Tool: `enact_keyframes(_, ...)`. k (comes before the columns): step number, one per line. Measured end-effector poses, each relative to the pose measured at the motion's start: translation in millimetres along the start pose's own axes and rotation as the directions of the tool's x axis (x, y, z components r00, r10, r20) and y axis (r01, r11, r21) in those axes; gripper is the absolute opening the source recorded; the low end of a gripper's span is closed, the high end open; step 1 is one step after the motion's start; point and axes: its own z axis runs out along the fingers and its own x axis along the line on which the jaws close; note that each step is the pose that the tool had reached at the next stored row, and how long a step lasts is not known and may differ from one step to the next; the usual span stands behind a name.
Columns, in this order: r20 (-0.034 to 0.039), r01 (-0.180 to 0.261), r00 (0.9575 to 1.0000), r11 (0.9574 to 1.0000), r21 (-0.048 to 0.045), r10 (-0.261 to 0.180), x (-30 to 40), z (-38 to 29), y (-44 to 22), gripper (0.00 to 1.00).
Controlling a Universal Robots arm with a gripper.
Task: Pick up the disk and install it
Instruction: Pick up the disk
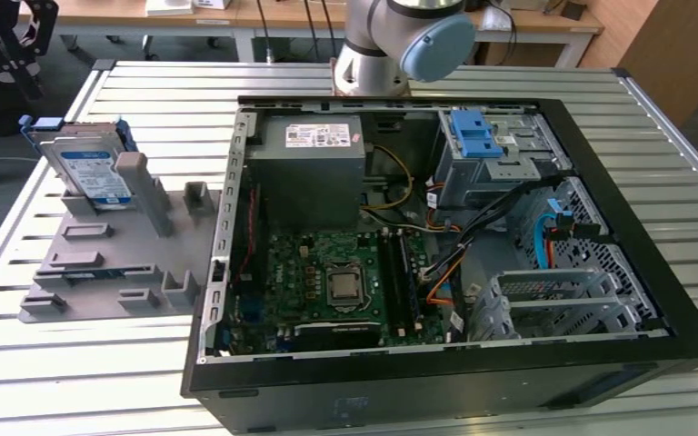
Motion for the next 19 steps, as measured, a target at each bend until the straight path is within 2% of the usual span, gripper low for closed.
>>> enact_keyframes(5, 0.0, 0.018, 0.9998, 0.9998, -0.0001, -0.018, 0.0, 0.0, 0.0, 0.11)
enact_keyframes(8, -0.0001, 0.06, 0.9982, 0.9982, -0.0004, -0.06, 0.0, 0.0, 0.0, 0.11)
enact_keyframes(11, -0.0003, 0.108, 0.9942, 0.9942, -0.0009, -0.108, 0.0, 0.1, 0.0, 0.11)
enact_keyframes(15, -0.0003, 0.177, 0.9842, 0.9842, -0.0013, -0.177, 0.0, 0.5, 0.0, 0.11)
enact_keyframes(19, -0.0003, 0.249, 0.9685, 0.9685, -0.0019, -0.249, 0.0, 1.0, 0.0, 0.11)
